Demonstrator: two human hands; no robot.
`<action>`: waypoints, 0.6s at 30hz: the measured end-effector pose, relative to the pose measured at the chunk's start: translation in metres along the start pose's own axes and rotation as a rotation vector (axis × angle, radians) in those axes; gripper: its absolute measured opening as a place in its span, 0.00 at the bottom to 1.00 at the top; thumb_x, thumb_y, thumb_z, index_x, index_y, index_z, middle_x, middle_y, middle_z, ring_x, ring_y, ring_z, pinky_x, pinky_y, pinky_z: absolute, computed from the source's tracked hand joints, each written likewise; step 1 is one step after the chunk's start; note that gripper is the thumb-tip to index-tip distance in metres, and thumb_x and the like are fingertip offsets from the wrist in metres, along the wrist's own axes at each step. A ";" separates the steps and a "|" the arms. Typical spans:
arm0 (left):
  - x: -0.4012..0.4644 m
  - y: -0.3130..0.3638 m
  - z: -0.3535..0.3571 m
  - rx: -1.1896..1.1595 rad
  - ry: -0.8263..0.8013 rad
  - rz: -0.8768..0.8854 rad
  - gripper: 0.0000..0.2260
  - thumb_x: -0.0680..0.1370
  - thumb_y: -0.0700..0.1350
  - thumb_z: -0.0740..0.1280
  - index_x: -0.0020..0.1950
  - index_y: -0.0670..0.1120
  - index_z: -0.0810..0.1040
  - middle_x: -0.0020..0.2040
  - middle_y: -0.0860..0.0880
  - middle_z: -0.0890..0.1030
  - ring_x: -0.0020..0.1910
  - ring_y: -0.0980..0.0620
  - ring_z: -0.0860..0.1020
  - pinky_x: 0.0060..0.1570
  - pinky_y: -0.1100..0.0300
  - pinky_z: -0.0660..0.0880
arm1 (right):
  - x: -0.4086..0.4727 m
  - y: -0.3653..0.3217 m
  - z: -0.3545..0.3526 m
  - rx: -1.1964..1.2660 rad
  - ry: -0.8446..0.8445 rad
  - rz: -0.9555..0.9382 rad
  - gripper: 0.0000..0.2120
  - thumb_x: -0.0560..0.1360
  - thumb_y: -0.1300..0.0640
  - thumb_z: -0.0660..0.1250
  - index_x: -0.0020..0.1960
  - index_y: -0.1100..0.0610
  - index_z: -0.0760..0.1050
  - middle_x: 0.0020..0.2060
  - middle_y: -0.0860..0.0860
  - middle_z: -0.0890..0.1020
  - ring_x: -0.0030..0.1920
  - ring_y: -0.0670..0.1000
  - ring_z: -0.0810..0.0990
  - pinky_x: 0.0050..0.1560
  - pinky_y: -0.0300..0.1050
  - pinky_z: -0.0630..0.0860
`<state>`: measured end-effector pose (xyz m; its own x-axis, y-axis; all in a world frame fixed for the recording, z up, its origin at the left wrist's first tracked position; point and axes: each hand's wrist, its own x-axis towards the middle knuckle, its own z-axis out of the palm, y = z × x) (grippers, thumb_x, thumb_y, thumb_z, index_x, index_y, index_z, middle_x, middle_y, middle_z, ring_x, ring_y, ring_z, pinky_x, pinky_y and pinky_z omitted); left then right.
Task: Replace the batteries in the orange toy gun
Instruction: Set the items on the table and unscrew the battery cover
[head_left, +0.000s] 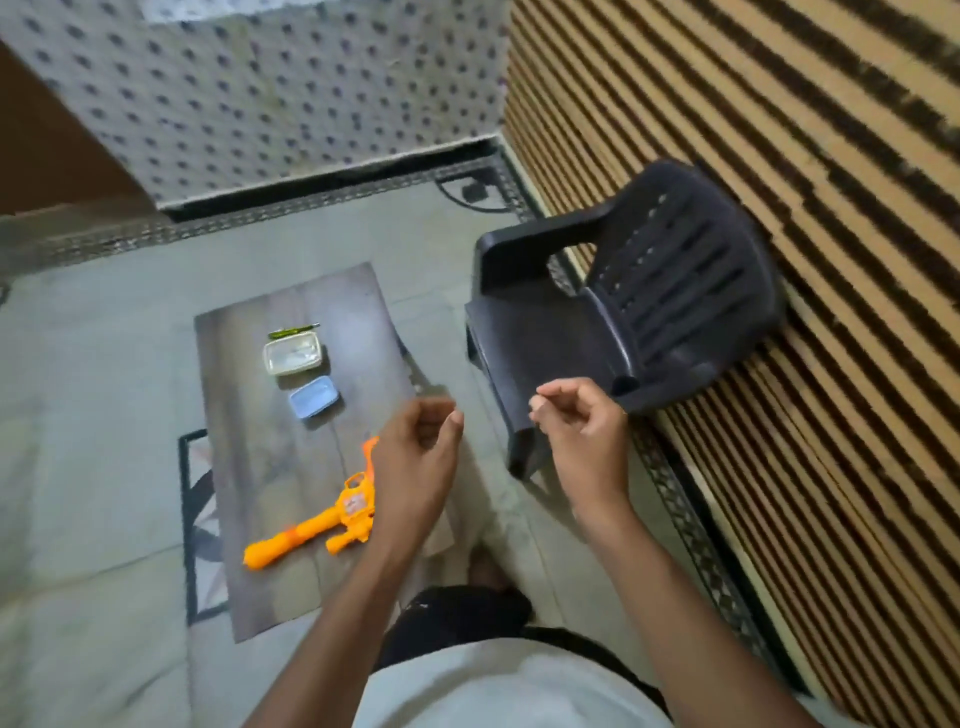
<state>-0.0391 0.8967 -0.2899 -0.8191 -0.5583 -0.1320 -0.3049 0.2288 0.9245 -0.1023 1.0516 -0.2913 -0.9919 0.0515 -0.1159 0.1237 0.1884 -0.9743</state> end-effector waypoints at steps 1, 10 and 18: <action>0.005 -0.001 -0.002 0.001 0.021 -0.008 0.02 0.80 0.42 0.71 0.51 0.45 0.84 0.44 0.54 0.86 0.42 0.65 0.81 0.42 0.74 0.73 | 0.007 -0.001 0.007 -0.015 -0.034 -0.005 0.08 0.75 0.66 0.73 0.44 0.53 0.81 0.39 0.52 0.85 0.42 0.57 0.85 0.46 0.51 0.82; 0.065 -0.016 -0.026 -0.074 0.313 -0.165 0.03 0.80 0.42 0.71 0.53 0.46 0.83 0.46 0.55 0.85 0.46 0.64 0.82 0.48 0.70 0.77 | 0.088 -0.016 0.114 -0.104 -0.396 -0.078 0.06 0.76 0.63 0.72 0.45 0.53 0.82 0.40 0.53 0.85 0.44 0.55 0.85 0.49 0.54 0.84; 0.113 -0.048 -0.060 -0.130 0.686 -0.394 0.04 0.80 0.41 0.71 0.51 0.50 0.82 0.44 0.58 0.84 0.44 0.66 0.81 0.44 0.75 0.72 | 0.121 -0.018 0.250 -0.196 -0.810 -0.077 0.06 0.76 0.64 0.73 0.45 0.54 0.82 0.41 0.51 0.86 0.45 0.54 0.86 0.53 0.57 0.84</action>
<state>-0.0876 0.7745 -0.3277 -0.1686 -0.9542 -0.2471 -0.4158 -0.1584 0.8956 -0.2316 0.8091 -0.3364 -0.7024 -0.6748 -0.2262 -0.0167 0.3334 -0.9426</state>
